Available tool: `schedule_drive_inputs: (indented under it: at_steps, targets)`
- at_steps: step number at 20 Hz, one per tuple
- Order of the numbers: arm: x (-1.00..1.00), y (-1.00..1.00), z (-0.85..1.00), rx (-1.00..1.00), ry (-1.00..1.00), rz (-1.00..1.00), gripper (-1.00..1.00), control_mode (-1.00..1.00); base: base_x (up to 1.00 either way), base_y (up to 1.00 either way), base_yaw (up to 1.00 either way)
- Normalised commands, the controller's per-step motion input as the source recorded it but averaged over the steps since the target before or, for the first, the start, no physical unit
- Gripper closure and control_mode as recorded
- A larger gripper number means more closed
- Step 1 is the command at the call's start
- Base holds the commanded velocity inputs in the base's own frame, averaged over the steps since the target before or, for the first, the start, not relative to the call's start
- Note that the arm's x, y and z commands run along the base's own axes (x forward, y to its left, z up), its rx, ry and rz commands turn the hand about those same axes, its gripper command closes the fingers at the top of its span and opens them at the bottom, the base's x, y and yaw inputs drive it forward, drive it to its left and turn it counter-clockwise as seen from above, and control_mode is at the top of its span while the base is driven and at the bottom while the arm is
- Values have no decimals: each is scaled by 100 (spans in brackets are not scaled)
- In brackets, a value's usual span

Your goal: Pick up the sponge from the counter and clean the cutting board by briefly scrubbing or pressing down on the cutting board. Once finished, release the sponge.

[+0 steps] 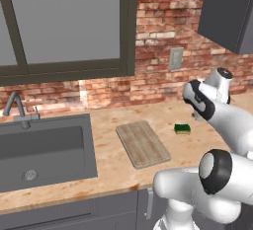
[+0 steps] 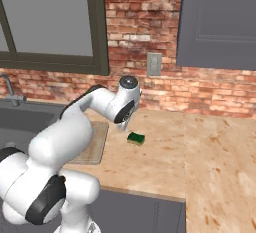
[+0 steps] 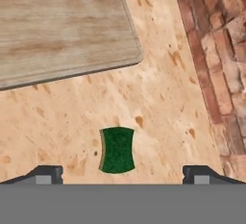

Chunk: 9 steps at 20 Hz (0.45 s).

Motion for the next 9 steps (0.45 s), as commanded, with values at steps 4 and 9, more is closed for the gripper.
schedule_drive_inputs:
  at_steps: [4,9]
  targets:
    - [-55,47,72,-4,-19,0,-100,-100,0,0,0]
    - [-54,44,64,-5,-17,0,-100,-100,0,0,0]
